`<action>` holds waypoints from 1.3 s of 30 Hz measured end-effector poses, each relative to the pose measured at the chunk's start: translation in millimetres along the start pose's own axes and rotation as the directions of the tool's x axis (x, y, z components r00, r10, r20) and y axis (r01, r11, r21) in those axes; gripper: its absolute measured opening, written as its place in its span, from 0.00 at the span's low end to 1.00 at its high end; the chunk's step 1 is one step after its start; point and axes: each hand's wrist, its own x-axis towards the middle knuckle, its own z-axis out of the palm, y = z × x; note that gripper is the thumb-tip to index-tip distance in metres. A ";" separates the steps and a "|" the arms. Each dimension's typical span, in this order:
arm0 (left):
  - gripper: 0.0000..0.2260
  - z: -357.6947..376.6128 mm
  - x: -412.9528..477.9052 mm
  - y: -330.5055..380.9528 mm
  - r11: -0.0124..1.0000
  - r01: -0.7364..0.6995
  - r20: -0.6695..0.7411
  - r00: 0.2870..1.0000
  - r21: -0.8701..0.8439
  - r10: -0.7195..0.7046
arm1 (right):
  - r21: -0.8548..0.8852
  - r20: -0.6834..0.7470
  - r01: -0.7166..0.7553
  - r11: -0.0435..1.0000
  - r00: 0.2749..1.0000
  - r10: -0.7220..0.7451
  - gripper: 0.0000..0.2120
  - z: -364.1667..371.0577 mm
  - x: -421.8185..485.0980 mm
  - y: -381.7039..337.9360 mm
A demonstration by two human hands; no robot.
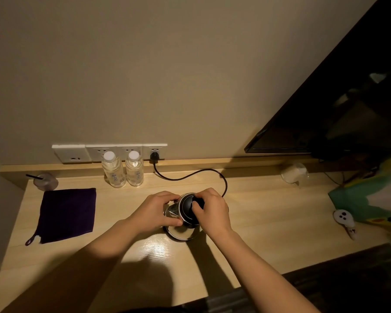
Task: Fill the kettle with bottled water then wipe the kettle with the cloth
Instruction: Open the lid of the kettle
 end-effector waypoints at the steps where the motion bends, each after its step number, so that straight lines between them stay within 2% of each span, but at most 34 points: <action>1: 0.39 0.5 -0.6 0.0 1.000 0.003 0.002 1.000 0.005 -0.003 | -0.017 -0.016 0.001 1.000 1.000 -0.001 0.15 1.9 -1.2 -2.0; 10: 0.37 1.1 -3.5 2.1 1.000 0.011 -0.010 1.000 0.021 -0.011 | -0.061 -0.060 0.031 0.998 0.998 -0.035 0.14 3.2 -4.9 -6.5; 14: 0.37 0.3 -4.6 3.6 0.999 0.017 -0.007 1.000 0.028 -0.017 | 0.038 -0.057 0.011 0.999 0.998 -0.009 0.14 -2.5 -4.7 -3.2; 16: 0.37 -0.4 -5.9 4.4 0.999 0.021 -0.004 1.000 0.030 -0.021 | 0.160 -0.072 -0.027 0.987 0.997 0.039 0.12 -8.4 -4.9 1.6; 18: 0.36 -0.8 -6.4 4.8 0.999 0.021 -0.002 1.000 0.034 -0.021 | 0.363 -0.054 -0.072 0.929 0.994 0.099 0.10 -17.0 -5.3 11.9; 21: 0.36 -1.9 -6.1 6.4 0.999 0.020 0.008 1.000 0.047 -0.020 | 0.653 0.048 -0.162 0.740 0.984 0.172 0.12 -31.5 -7.1 32.5; 25: 0.36 -3.7 -5.7 10.1 0.999 0.027 0.013 1.000 0.047 -0.028 | 0.793 0.164 -0.258 0.552 0.963 0.215 0.12 -38.0 -7.7 58.7; 27: 0.36 -3.3 -5.8 12.5 0.999 0.034 0.010 0.999 0.042 -0.034 | 0.813 0.191 -0.291 0.503 0.951 0.241 0.12 -37.9 -7.2 70.4; 35: 0.36 -3.4 -9.1 20.1 0.996 0.056 -0.002 0.998 0.067 -0.056 | 0.816 0.158 -0.294 0.498 0.942 0.296 0.11 -51.0 -7.5 78.9; 37: 0.38 -7.4 -11.7 24.8 0.995 0.073 0.001 0.997 0.074 -0.073 | 0.802 0.074 -0.238 0.548 0.950 0.304 0.12 -62.3 -5.8 69.3; 39: 0.39 -16.5 -17.9 29.0 0.993 0.100 -0.017 0.995 0.064 -0.099 | 0.742 -0.049 -0.135 0.657 0.966 0.254 0.11 -77.7 -2.0 52.9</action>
